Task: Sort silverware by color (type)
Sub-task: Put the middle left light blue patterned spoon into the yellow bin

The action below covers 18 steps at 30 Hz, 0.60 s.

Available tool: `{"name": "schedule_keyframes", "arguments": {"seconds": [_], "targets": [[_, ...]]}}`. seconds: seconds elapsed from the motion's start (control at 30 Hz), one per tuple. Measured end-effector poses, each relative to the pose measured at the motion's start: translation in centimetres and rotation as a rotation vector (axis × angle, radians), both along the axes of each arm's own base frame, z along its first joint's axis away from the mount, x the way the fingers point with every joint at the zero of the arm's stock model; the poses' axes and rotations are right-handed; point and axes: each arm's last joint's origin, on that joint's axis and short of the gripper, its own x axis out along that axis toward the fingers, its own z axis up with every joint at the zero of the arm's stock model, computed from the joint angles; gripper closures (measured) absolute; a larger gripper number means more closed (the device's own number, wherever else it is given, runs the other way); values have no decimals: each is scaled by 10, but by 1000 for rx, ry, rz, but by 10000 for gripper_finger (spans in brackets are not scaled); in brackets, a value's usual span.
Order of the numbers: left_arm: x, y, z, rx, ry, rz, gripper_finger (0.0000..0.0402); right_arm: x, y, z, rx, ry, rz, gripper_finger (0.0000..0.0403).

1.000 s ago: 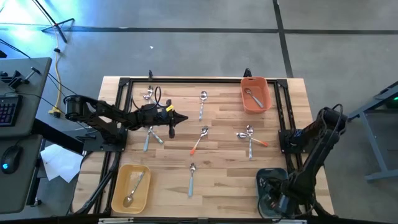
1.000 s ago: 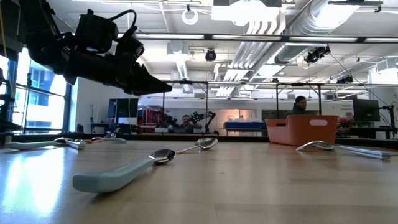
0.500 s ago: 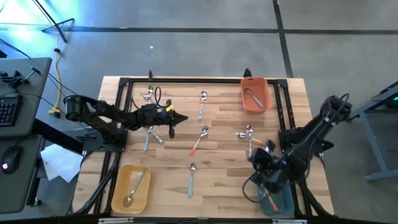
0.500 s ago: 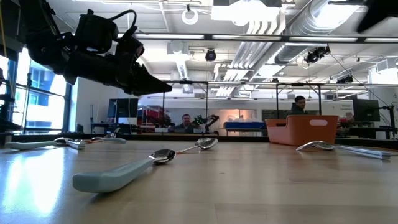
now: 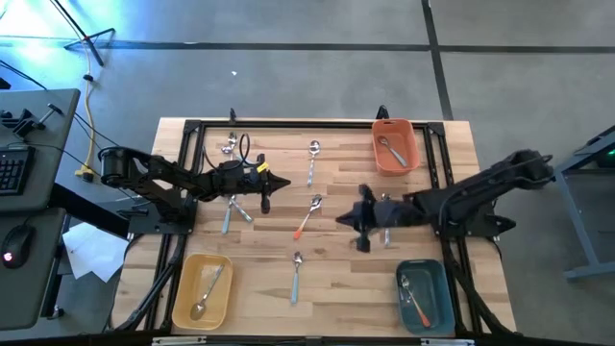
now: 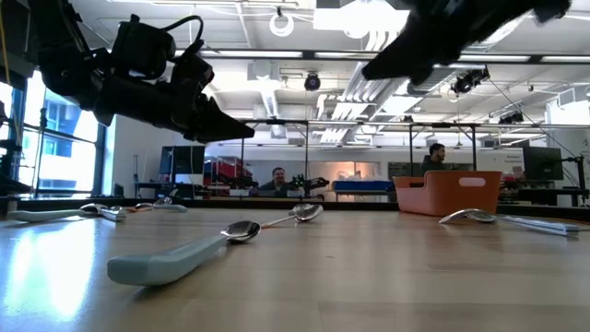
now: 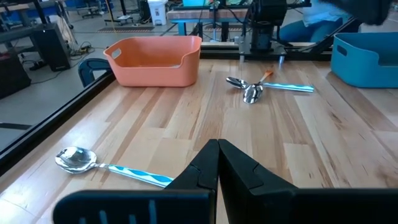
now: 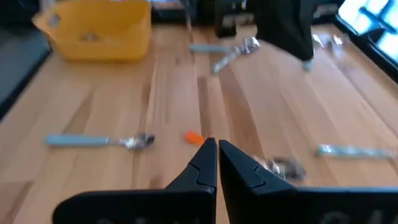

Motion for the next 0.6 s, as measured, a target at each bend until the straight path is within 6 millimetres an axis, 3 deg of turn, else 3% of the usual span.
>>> {"name": "schedule_keyframes", "arguments": {"seconds": [0.23,0.6], "targets": [[0,0,-1,8,12,-6,401,-7,-40,-26,-2,-142,43,403],[-1,3,-2,-16,14,13,402,-4,-66,-20,-63,-177,-52,403]]}}
